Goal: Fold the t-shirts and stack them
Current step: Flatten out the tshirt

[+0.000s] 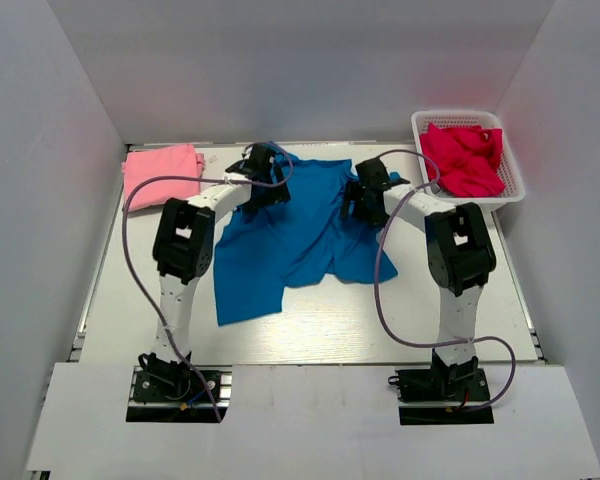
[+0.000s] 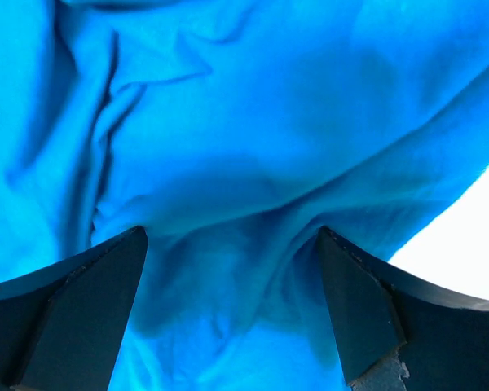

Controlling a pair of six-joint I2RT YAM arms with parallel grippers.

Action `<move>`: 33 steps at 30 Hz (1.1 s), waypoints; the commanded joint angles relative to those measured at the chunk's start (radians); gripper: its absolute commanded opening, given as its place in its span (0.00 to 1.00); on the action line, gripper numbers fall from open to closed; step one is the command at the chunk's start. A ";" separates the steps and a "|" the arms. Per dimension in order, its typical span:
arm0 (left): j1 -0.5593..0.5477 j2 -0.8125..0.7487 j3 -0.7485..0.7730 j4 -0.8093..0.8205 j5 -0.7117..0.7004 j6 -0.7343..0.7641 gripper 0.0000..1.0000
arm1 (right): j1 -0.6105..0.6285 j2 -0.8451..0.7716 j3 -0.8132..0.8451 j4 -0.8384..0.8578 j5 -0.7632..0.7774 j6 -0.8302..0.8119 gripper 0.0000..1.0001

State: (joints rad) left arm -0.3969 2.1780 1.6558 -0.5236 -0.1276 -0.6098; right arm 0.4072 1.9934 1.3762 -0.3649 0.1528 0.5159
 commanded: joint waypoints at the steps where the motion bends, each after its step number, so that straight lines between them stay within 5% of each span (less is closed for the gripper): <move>1: 0.030 0.138 0.183 -0.131 0.017 0.059 1.00 | -0.031 0.088 0.137 -0.084 -0.013 -0.071 0.90; 4: 0.043 0.155 0.337 -0.164 0.017 0.087 1.00 | -0.030 0.061 0.207 -0.078 -0.028 -0.131 0.90; 7: 0.043 0.021 0.297 -0.164 -0.006 0.107 1.00 | -0.019 -0.075 0.176 -0.043 -0.070 -0.158 0.90; 16: 0.043 -0.722 -0.590 -0.033 -0.011 -0.060 1.00 | -0.021 -0.551 -0.420 0.201 -0.128 -0.071 0.90; 22: 0.023 -1.032 -0.972 -0.143 0.057 -0.229 1.00 | -0.025 -0.789 -0.629 0.179 -0.099 -0.005 0.90; 28: 0.023 -1.126 -1.116 -0.105 0.089 -0.260 1.00 | -0.024 -0.999 -0.752 0.169 -0.029 0.052 0.90; 33: 0.023 -1.017 -1.126 -0.056 0.052 -0.269 0.97 | -0.027 -1.038 -0.784 0.152 0.002 0.059 0.90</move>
State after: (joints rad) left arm -0.3702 1.1175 0.5270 -0.6437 -0.0616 -0.8543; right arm 0.3862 0.9699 0.6003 -0.2287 0.1104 0.5514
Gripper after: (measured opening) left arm 0.985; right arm 0.904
